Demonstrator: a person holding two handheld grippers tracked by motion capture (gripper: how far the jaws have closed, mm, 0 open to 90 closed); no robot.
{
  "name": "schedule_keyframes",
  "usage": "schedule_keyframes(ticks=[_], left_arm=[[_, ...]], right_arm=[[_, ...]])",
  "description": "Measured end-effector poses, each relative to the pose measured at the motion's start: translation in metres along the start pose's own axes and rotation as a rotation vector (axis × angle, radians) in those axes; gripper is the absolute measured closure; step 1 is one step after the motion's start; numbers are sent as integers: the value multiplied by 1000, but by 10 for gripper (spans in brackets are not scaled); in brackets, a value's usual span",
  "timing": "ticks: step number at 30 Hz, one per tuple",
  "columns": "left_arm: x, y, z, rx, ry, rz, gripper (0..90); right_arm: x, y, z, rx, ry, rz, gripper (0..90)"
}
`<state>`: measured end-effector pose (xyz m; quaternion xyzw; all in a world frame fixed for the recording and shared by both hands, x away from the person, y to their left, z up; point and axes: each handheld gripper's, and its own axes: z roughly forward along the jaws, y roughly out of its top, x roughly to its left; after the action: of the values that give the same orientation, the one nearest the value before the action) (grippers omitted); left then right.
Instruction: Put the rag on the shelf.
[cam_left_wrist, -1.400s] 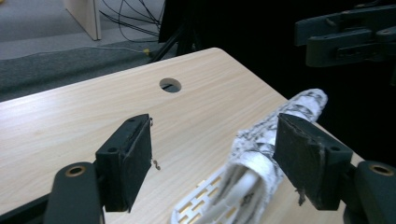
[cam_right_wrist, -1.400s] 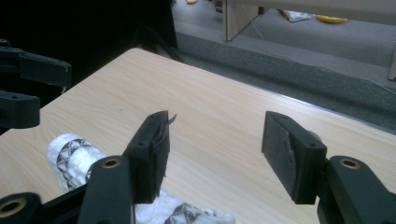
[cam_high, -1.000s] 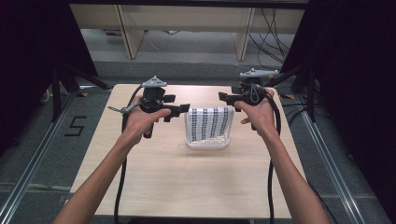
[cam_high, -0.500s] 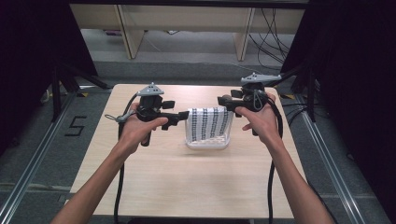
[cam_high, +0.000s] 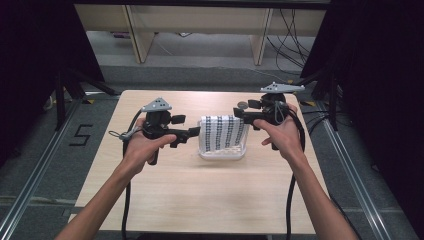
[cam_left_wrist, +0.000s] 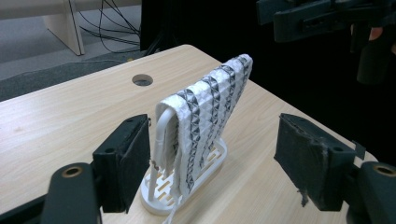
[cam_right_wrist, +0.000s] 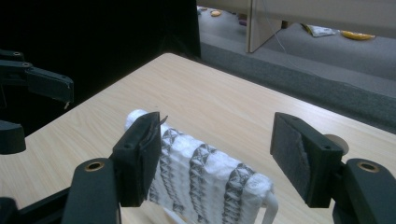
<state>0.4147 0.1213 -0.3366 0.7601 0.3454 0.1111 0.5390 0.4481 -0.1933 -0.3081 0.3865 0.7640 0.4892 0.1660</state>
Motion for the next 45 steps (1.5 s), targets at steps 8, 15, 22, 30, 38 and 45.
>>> schedule_keyframes(ticks=[8, 15, 22, 30, 38, 45], left_arm=[[-6, -8, -5, -2, -22, -1, 258], [-9, -14, -9, -1, -24, 6, 258], [-9, -19, -13, -14, -35, 0, 258], [-8, -29, -17, -19, -38, -14, 258], [-12, -35, -20, -16, -42, -14, 258], [-14, -39, -22, -16, -48, -11, 258]], right_arm=[[2, -6, -5, -17, 12, -18, 327], [8, -12, -8, -9, 19, -7, 327], [11, -14, -8, -15, 36, -14, 326], [15, -18, -12, -23, 35, -31, 324], [21, -24, -12, -16, 60, -19, 324], [23, -28, -14, -7, 67, -24, 324]])
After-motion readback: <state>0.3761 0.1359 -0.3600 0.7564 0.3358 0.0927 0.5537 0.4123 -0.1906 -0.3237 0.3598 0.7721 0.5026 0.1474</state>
